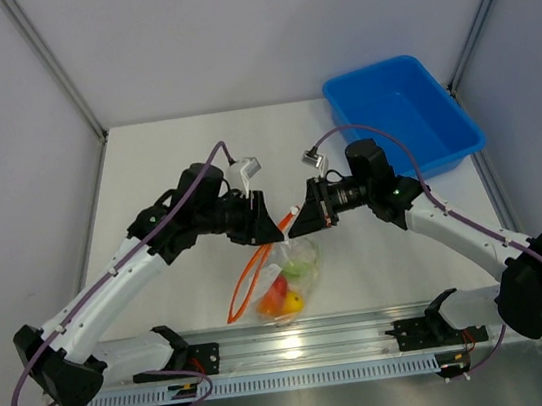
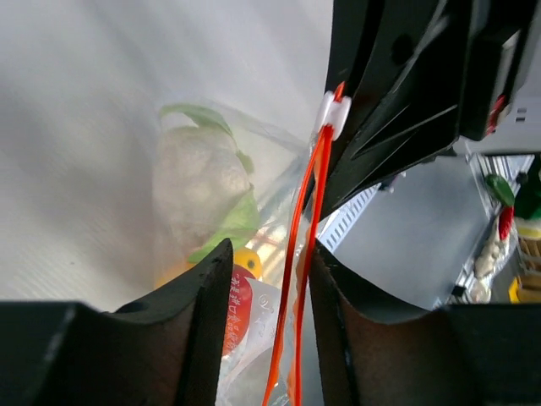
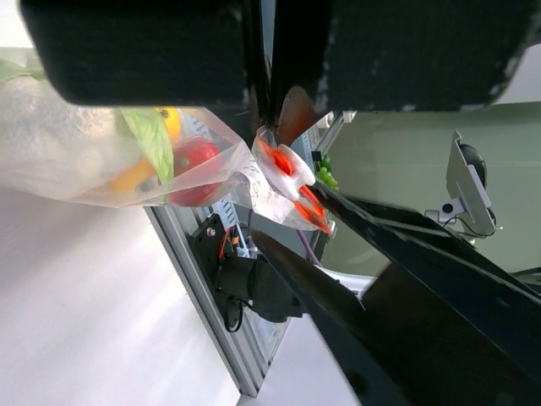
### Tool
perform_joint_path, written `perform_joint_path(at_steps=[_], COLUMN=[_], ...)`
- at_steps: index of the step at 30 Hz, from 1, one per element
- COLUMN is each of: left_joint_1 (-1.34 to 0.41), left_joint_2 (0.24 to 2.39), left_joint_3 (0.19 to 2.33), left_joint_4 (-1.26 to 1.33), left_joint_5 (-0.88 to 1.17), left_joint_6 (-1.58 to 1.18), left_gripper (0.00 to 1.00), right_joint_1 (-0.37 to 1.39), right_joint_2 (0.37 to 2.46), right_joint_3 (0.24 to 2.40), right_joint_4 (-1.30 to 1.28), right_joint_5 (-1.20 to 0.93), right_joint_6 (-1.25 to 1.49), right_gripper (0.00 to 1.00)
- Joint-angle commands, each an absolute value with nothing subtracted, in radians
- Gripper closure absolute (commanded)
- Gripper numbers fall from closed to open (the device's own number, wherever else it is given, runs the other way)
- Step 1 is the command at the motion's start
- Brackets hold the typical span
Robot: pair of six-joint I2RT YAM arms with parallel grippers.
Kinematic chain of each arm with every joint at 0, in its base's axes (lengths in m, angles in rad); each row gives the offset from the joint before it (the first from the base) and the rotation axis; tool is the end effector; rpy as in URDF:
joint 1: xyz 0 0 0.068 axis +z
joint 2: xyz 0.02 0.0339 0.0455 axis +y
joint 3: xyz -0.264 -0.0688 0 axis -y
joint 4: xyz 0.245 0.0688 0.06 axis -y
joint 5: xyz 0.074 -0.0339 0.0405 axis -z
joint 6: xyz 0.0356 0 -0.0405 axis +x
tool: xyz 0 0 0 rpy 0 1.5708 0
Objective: Place the food in the zip-top bag and seal the zipper
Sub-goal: Adjust the zipper food storage bag at the center of the board.
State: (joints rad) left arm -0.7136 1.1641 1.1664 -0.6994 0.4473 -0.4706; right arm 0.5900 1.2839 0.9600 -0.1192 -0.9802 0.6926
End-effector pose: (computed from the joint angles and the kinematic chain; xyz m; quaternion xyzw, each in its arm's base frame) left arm 0.1727 -0.1699 0.3484 0.2002 0.8656 -0.3970 0.2302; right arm 0.2174 0.1811 0.3054 -0.2130 0.7576 0.6009 0.1398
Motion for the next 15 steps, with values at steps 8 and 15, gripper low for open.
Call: perform_joint_path(at_steps=[8, 15], left_joint_1=[-0.712, -0.712], left_joint_2=[1.167, 1.236], left_joint_3=[1.279, 1.351], left_joint_4=[-0.664, -0.663], left_joint_5=[0.364, 0.387], left_joint_6=[-0.459, -0.457], left_gripper=[0.60, 0.57], right_joint_1=[0.604, 0.609], right_joint_2=[1.264, 1.279], right_joint_3=[1.017, 1.026], right_joint_4=[-0.152, -0.156], right_joint_5=[-0.954, -0.962], right_joint_6=[0.676, 0.676], right_gripper=[1.00, 1.00])
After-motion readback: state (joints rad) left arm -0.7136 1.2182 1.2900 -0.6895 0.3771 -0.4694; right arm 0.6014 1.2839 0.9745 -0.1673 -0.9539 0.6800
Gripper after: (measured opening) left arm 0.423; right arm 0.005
